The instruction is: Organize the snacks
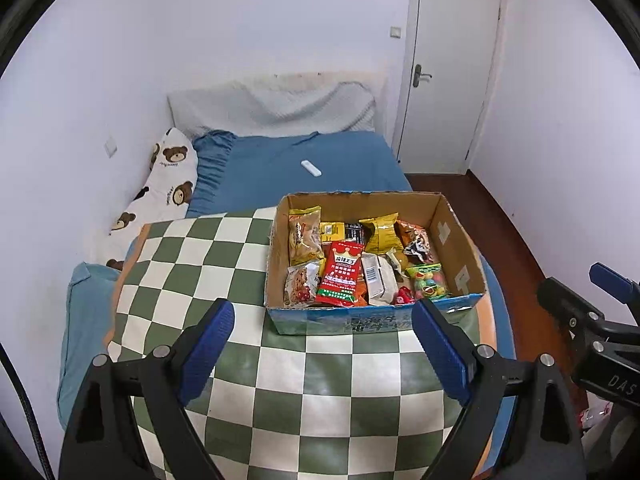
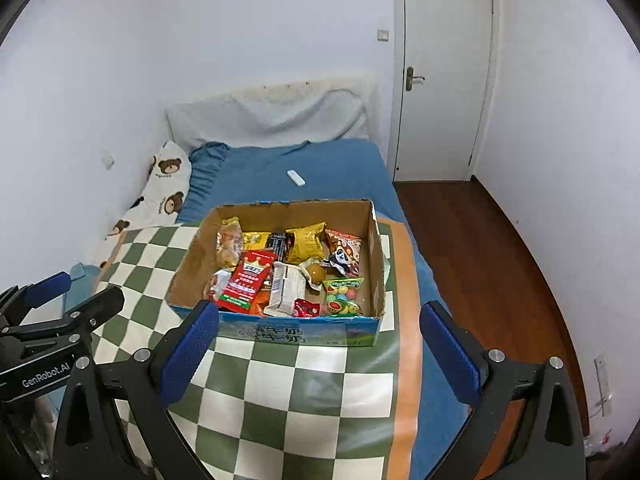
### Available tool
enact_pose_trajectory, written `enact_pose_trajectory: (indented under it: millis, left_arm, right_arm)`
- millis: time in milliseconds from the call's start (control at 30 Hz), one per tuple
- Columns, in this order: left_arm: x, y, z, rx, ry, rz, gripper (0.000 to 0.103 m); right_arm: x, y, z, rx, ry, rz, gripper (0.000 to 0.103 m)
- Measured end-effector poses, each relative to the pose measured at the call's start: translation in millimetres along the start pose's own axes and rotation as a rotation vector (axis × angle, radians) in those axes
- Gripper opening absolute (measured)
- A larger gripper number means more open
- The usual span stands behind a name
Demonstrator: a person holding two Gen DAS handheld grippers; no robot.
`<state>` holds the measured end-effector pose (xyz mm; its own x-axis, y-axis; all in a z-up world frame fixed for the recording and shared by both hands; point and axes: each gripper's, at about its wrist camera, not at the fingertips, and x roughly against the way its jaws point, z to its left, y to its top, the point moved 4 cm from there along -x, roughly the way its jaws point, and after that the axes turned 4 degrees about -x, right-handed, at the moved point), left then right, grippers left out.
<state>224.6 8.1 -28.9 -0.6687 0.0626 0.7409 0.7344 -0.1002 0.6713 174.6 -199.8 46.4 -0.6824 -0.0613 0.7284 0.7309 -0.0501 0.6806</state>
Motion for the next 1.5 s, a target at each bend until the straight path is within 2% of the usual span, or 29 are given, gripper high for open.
enact_pose_trajectory:
  millis: [267,600,633,667,1333,1500]
  left_arm:
    - [29,-4,-5,0.001,-0.002,-0.04,0.091]
    - [34,-4,-10,0.001,0.007,-0.053,0.093]
    - [31,-4,-10,0.003,0.01,-0.047,0.095]
    - [28,-3,-10,0.007,0.009,-0.043,0.102]
    - [-64,9,-4,0.023,0.081,0.044,0.102]
    - [-78,8,-3,0.024,0.086,0.067,0.102]
  right_arm:
    - [40,-6,3,0.004,0.006,-0.046,0.103]
    - [50,-11,2,-0.001,0.01,-0.057,0.103]
    - [47,-10,1,-0.003,0.01,-0.057,0.103]
    - [44,-10,0,-0.003,0.004,-0.053,0.103]
    - [-71,3,-11,-0.031,-0.069,0.032,0.103]
    - [-86,0,-11,-0.032,-0.081,0.049,0.103]
